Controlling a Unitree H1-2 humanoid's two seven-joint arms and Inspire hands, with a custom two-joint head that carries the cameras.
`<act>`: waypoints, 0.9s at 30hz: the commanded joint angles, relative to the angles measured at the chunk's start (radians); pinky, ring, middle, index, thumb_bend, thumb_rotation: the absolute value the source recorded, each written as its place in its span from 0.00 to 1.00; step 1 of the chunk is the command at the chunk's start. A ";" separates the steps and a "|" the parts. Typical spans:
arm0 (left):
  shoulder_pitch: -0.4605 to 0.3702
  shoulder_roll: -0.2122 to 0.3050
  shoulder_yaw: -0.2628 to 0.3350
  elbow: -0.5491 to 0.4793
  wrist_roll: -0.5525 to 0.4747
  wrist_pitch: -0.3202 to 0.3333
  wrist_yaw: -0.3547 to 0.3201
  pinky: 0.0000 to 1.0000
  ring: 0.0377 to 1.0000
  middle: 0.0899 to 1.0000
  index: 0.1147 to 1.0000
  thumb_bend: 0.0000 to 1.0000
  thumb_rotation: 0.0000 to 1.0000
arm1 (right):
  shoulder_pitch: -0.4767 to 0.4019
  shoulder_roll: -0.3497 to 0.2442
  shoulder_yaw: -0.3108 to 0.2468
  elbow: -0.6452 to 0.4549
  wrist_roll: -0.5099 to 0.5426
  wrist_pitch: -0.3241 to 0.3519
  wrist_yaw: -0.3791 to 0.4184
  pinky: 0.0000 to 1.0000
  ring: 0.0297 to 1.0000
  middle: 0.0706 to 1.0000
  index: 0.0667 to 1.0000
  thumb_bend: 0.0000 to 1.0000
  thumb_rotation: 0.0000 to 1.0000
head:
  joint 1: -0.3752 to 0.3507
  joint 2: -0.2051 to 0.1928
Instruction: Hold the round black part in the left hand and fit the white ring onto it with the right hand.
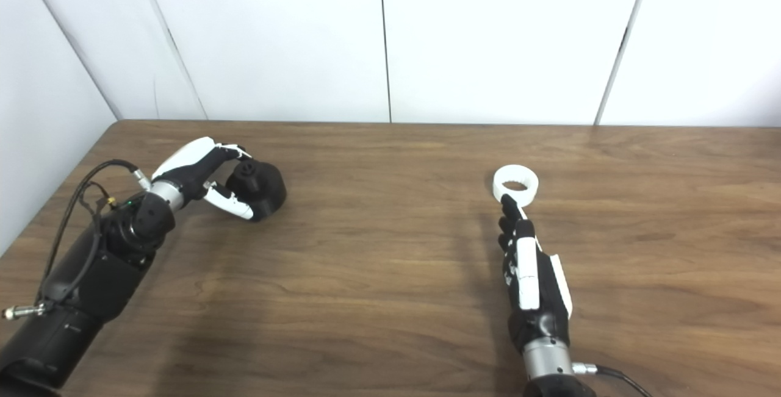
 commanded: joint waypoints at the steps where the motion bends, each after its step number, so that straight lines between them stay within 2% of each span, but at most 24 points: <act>1: -0.024 0.018 0.018 -0.042 0.000 -0.009 0.019 0.90 1.00 0.92 0.66 0.84 0.16 | 0.000 0.003 0.003 -0.040 -0.002 -0.027 0.010 1.00 0.98 0.97 0.93 0.66 1.00 | 0.000 0.000; 11: 0.015 0.019 0.004 -0.141 0.007 0.028 -0.046 0.90 1.00 0.93 0.66 0.85 0.20 | -0.003 0.005 0.002 -0.039 -0.001 -0.020 0.008 1.00 0.97 0.97 0.92 0.66 1.00 | 0.003 0.005; 19: 0.056 0.004 -0.007 -0.204 0.001 0.013 -0.061 0.98 1.00 0.92 0.64 0.86 0.19 | -0.005 0.006 0.004 -0.038 -0.007 -0.017 0.006 1.00 0.98 0.97 0.92 0.67 1.00 | 0.001 0.010; 27: 0.096 -0.010 -0.040 -0.301 0.009 0.019 -0.103 0.92 1.00 0.92 0.64 0.88 0.21 | -0.005 0.008 0.006 -0.044 -0.017 -0.015 0.004 1.00 0.97 0.96 0.92 0.66 1.00 | 0.002 0.014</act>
